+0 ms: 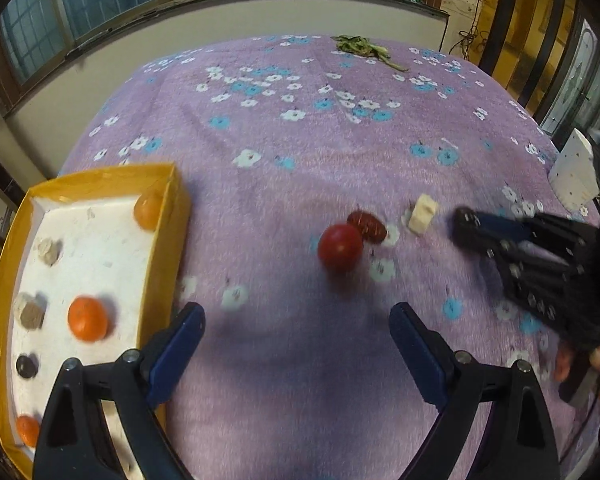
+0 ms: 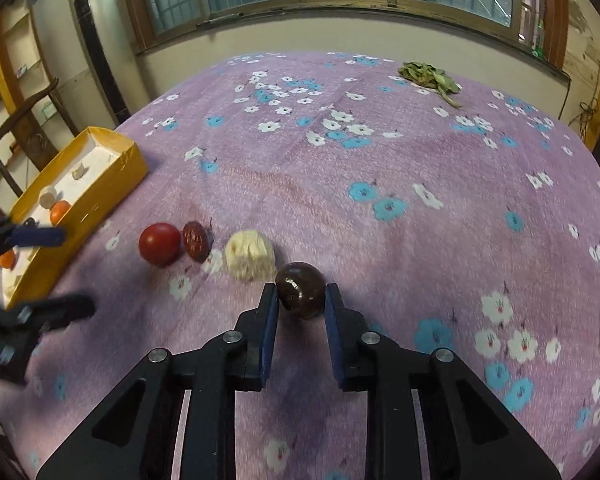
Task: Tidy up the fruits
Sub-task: 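Grasp the dark plum with the right gripper while the left grasps the red tomato, then carry the plum and tomato with both grippers over the tray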
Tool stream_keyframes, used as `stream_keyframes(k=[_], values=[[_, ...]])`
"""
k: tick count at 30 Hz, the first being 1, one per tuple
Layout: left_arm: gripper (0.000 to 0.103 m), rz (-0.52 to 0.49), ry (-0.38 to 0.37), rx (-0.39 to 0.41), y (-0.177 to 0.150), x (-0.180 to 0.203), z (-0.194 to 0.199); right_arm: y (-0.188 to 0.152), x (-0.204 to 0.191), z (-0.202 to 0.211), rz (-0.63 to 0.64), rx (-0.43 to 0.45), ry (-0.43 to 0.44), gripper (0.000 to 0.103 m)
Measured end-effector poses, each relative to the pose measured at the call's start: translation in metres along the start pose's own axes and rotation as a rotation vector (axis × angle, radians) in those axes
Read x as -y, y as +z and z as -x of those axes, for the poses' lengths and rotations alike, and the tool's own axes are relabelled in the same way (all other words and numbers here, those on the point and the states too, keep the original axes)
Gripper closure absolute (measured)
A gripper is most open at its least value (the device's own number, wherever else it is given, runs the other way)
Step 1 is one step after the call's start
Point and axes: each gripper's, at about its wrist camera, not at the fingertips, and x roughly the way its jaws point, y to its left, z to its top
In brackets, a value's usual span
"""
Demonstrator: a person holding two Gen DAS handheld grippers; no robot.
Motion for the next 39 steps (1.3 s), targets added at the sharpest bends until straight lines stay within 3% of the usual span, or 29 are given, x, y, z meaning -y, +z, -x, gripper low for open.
stream_keyframes(k=[4,6,8,10,15,24,39], values=[[0.016,-0.013,-0.046,0.026,0.017,0.006,-0.01,-0.009,0.002,0.007,0.004,-0.01,-0.012,0.081],[0.029,-0.024,-0.076,0.022,0.022,0.008,-0.018,-0.011,0.004,0.008,-0.005,-0.014,-0.015,0.081],[0.058,-0.043,-0.1,0.001,0.025,0.01,-0.028,-0.013,0.008,0.009,-0.026,-0.017,-0.014,0.081],[0.07,-0.039,-0.128,-0.037,0.024,0.009,-0.039,-0.015,0.011,0.01,-0.044,-0.014,-0.013,0.081],[0.071,-0.038,-0.136,-0.007,0.019,0.008,-0.037,-0.017,0.012,0.012,-0.068,-0.003,-0.016,0.081],[0.071,0.008,-0.218,-0.007,-0.001,-0.001,-0.02,-0.021,0.006,0.022,-0.094,0.016,-0.027,0.081],[0.071,0.015,-0.256,0.007,-0.038,-0.014,0.016,-0.047,-0.038,0.043,-0.09,0.014,-0.018,0.081]])
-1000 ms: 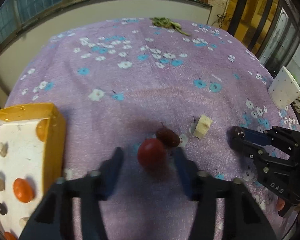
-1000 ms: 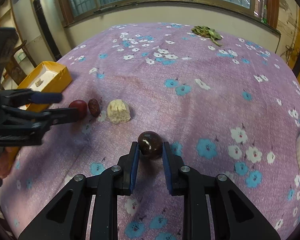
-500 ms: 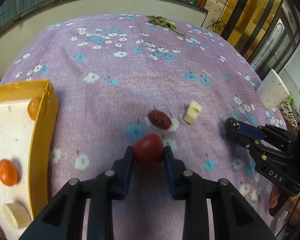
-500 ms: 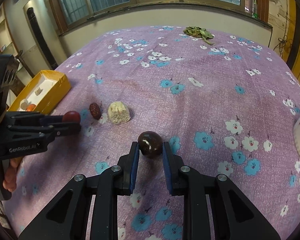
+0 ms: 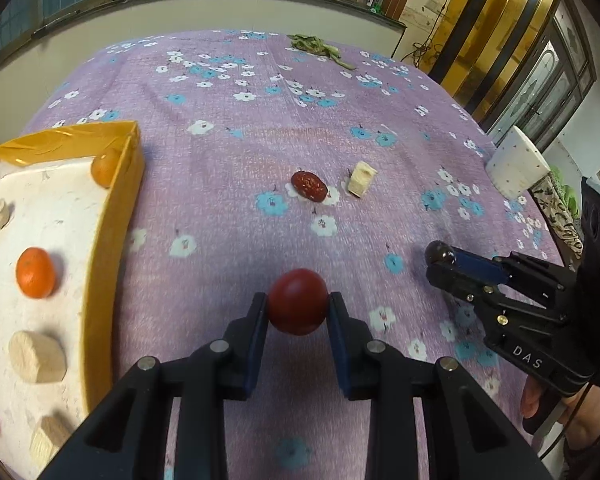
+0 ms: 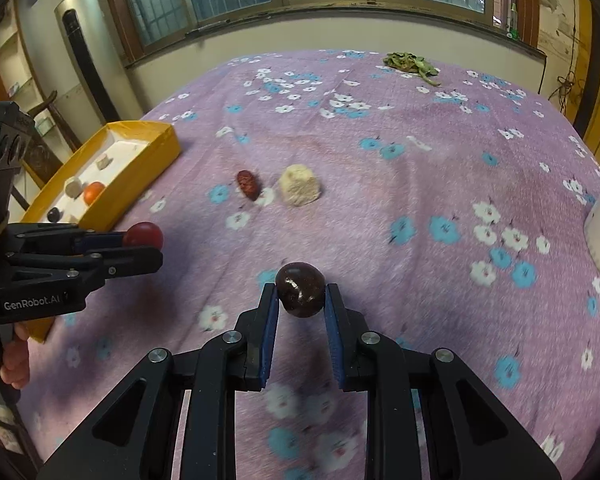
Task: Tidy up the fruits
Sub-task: 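Carry the plum and tomato with both grippers over the tray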
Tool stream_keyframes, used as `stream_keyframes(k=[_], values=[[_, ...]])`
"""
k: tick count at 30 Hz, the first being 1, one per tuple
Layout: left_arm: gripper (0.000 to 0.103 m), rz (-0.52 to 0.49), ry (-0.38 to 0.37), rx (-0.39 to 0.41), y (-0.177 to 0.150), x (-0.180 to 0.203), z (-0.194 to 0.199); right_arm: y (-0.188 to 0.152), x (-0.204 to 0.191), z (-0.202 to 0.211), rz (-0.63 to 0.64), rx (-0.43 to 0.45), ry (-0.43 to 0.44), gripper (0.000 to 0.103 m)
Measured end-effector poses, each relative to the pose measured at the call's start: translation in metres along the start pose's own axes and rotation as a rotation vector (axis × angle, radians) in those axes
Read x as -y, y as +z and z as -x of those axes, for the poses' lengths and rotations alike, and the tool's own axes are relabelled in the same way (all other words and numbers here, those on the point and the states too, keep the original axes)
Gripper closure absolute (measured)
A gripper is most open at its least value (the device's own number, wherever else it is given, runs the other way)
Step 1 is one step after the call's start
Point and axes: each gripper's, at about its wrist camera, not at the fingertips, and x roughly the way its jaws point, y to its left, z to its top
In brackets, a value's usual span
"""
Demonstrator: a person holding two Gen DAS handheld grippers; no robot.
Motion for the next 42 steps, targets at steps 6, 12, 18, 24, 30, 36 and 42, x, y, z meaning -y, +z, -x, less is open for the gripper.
stream_keyframes(k=[6,12,18,24,30,36,42], values=[[0.071,0.018,-0.021,0.021,-0.008,-0.008,0.018,-0.002,-0.02,0.013,0.001,0.023,0.005,0.081],[0.071,0.023,-0.035,0.048,-0.012,-0.019,0.038,-0.001,-0.04,0.02,-0.01,0.037,0.01,0.081],[0.071,0.041,-0.041,0.083,-0.012,-0.041,0.059,0.005,-0.071,0.021,0.01,0.045,0.02,0.081],[0.071,0.061,-0.033,0.11,-0.008,-0.074,0.078,0.026,-0.109,0.017,0.042,0.065,0.039,0.081],[0.071,0.073,0.004,0.127,-0.002,-0.118,0.092,0.053,-0.148,0.001,0.049,0.08,0.077,0.081],[0.071,0.076,0.05,0.127,0.01,-0.161,0.094,0.077,-0.181,-0.026,0.055,0.069,0.099,0.081],[0.071,0.086,0.092,0.097,0.026,-0.196,0.08,0.101,-0.205,-0.058,0.045,0.042,0.105,0.081]])
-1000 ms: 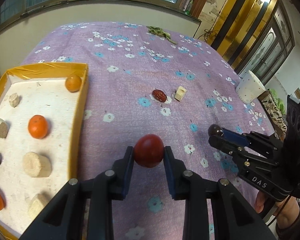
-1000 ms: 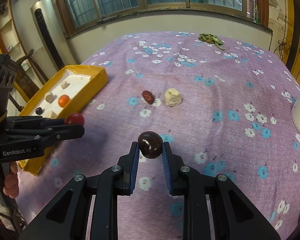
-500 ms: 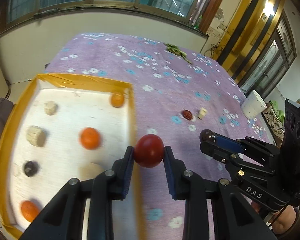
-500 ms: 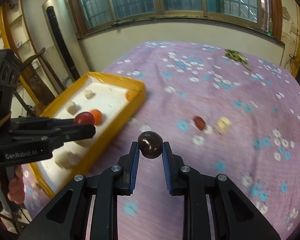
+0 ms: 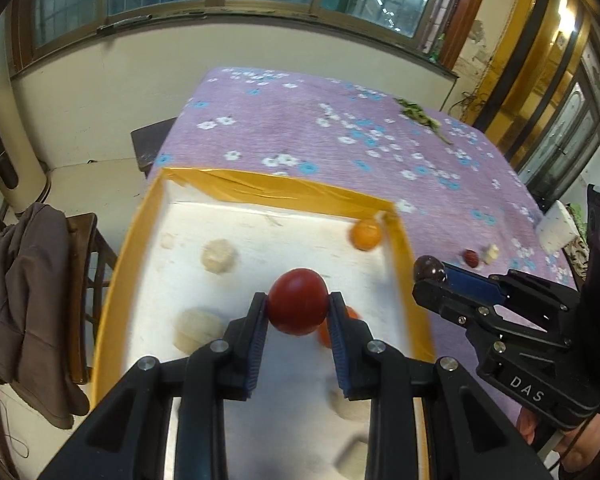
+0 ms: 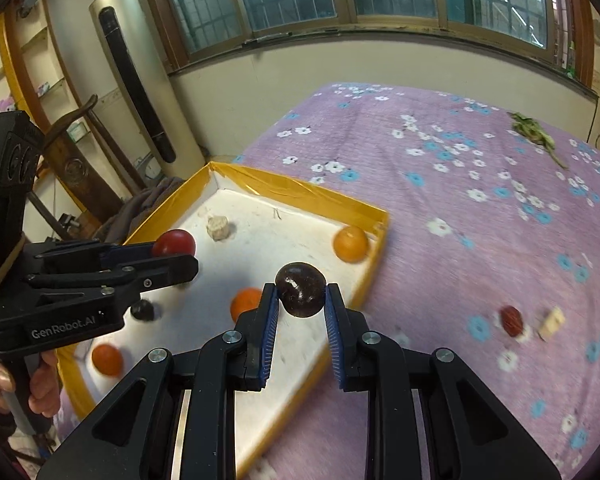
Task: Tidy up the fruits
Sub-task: 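Carry the plum and tomato with both grippers over the tray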
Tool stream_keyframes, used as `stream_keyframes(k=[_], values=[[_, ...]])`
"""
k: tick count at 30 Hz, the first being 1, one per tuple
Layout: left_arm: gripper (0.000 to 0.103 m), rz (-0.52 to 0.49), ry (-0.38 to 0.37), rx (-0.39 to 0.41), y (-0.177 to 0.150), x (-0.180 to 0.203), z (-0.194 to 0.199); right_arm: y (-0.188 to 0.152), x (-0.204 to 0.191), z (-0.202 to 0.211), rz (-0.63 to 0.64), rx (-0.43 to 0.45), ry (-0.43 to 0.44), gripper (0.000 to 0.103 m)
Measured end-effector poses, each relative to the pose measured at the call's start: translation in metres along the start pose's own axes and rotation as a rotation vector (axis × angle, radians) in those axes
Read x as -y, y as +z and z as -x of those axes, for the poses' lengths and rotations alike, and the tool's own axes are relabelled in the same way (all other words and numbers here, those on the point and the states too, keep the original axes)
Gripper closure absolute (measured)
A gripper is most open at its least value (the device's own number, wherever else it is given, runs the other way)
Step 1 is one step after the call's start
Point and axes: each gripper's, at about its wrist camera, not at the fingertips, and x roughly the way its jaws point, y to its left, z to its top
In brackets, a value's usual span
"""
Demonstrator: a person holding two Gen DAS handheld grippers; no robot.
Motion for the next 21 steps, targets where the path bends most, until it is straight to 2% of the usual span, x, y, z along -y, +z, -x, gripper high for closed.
stream_keyframes(k=[10,21], values=[[0.071,0.008,0.0,-0.065,0.014,-0.019,-0.039,0.013,-0.002,-0.056,-0.019,-0.092,-0.033,0.081],[0.071,-0.001,0.021,-0.108,0.018,-0.025,-0.063,0.013,-0.003,-0.069,0.007,-0.126,-0.055,0.08]])
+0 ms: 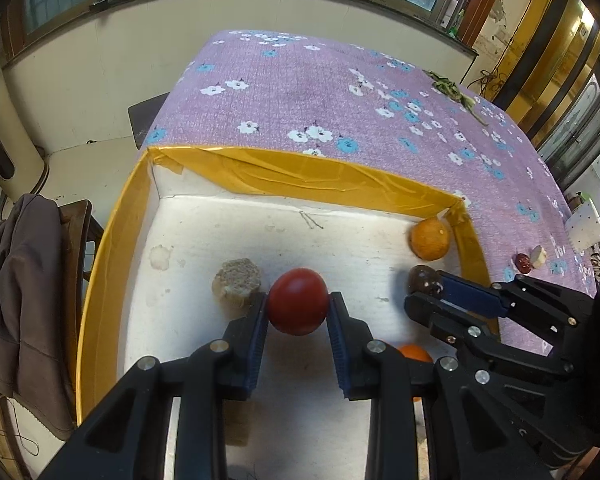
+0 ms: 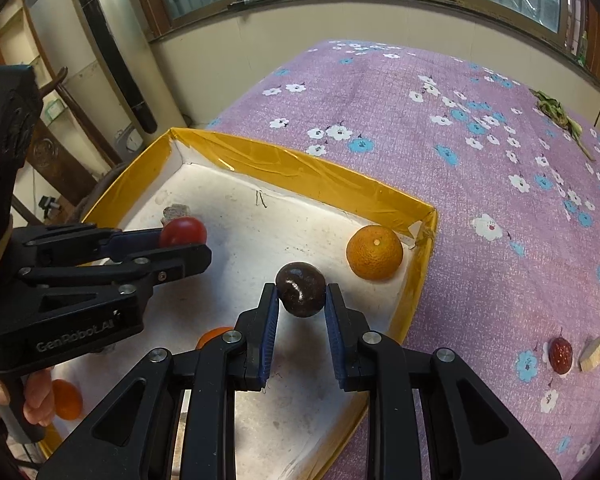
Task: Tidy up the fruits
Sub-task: 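Carry the plum and tomato with both grippers over the tray, then open both grippers to drop the plum and tomato into the tray, then withdraw both grippers toward the red date and cream cube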
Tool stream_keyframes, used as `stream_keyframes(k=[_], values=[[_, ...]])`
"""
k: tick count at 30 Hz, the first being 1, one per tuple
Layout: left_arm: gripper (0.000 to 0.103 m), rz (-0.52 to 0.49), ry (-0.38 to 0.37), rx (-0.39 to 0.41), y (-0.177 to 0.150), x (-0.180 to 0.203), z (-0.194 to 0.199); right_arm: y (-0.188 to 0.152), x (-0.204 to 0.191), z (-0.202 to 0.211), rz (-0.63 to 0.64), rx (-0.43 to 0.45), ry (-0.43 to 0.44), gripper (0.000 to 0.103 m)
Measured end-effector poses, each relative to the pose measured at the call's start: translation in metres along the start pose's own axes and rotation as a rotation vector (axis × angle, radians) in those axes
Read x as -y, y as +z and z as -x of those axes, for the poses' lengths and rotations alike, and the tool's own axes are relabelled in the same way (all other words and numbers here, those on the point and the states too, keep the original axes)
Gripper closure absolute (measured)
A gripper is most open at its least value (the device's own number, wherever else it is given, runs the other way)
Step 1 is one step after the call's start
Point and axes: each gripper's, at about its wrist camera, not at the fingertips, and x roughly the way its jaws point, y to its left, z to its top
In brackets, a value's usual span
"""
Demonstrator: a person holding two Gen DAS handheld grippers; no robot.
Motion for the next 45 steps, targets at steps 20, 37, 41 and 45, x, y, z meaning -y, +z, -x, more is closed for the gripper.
stream_keyframes(k=[20,37,41,45], values=[[0.053,-0.014,0.035,0.005,-0.005,-0.012,0.004,0.001,-0.01,-0.006,0.114,-0.031,-0.079,0.079],[0.039,0.004,0.111,0.086,-0.028,-0.019,0.046,-0.013,-0.012,0.022,0.132,-0.006,-0.109,0.07],[0.034,0.009,0.132,0.112,-0.037,-0.014,0.058,-0.025,-0.011,0.04,0.109,0.006,-0.069,0.07],[0.026,0.014,0.148,0.139,-0.048,-0.001,0.07,-0.043,-0.009,0.063,0.092,0.026,-0.038,0.065]])
